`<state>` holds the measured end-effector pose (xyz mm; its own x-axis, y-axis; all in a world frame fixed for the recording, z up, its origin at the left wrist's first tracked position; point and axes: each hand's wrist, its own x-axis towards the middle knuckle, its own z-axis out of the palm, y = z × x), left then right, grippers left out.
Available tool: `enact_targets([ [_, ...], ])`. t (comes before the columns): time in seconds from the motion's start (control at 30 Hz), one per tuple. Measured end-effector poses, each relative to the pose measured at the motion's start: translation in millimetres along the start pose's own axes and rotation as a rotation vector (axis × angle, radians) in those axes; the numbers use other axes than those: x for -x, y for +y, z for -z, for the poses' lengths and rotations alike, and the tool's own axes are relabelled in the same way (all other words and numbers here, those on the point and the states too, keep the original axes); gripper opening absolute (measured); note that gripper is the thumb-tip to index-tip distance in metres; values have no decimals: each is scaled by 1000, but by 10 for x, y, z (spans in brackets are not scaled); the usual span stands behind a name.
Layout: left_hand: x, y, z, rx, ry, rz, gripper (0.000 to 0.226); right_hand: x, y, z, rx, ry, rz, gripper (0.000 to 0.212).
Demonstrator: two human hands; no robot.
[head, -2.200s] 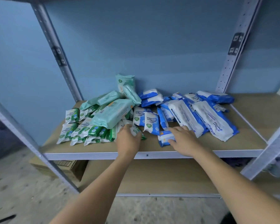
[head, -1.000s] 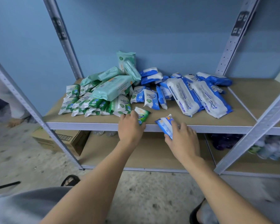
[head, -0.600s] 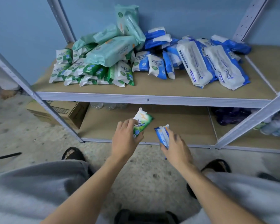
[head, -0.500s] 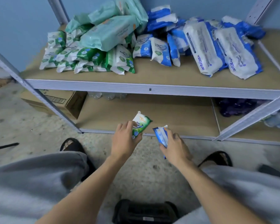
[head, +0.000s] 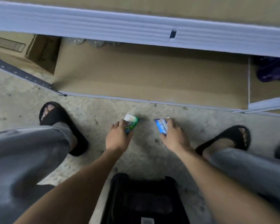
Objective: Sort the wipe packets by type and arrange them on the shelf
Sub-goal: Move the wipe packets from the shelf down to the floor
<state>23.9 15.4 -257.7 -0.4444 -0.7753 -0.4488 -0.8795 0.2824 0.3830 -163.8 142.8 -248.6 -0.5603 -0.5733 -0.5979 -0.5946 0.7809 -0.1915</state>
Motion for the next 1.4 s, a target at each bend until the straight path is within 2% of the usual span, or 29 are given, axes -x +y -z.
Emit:
enact_targets([
  [0.07,-74,-30,-125,18,-2,24,31,-70,8,-68,5,16,0,65],
  [0.13,-130,-53,-260,23,-56,25,30,-108,37,-191,-2,-42,3,57],
  [0.23,-150,-67,-417,-65,-198,2,40,-135,167,-520,15,-226,-14,54],
  [0.33,-139,-61,-466,-86,-236,12,53,-178,329,-778,28,-276,-18,52],
  [0.47,-137,-70,-397,-94,-284,-25,54,-45,183,-423,45,-311,8,51],
  [0.6,-33,-34,-210,-169,-326,-63,48,90,172,-149,35,-257,-4,53],
  [0.7,85,73,-5,-183,-315,-90,48,231,147,62,-1,-207,-4,47],
  [0.87,277,389,428,-194,-220,-135,43,473,32,487,-55,-87,82,31],
  [1.0,451,648,802,-192,-95,-208,39,750,-117,849,-118,42,133,33],
  [1.17,707,962,1257,-67,86,-284,41,1146,-280,1255,-293,230,226,44],
  [1.4,968,1369,1934,77,372,-470,34,1612,-502,1953,-416,473,385,40],
])
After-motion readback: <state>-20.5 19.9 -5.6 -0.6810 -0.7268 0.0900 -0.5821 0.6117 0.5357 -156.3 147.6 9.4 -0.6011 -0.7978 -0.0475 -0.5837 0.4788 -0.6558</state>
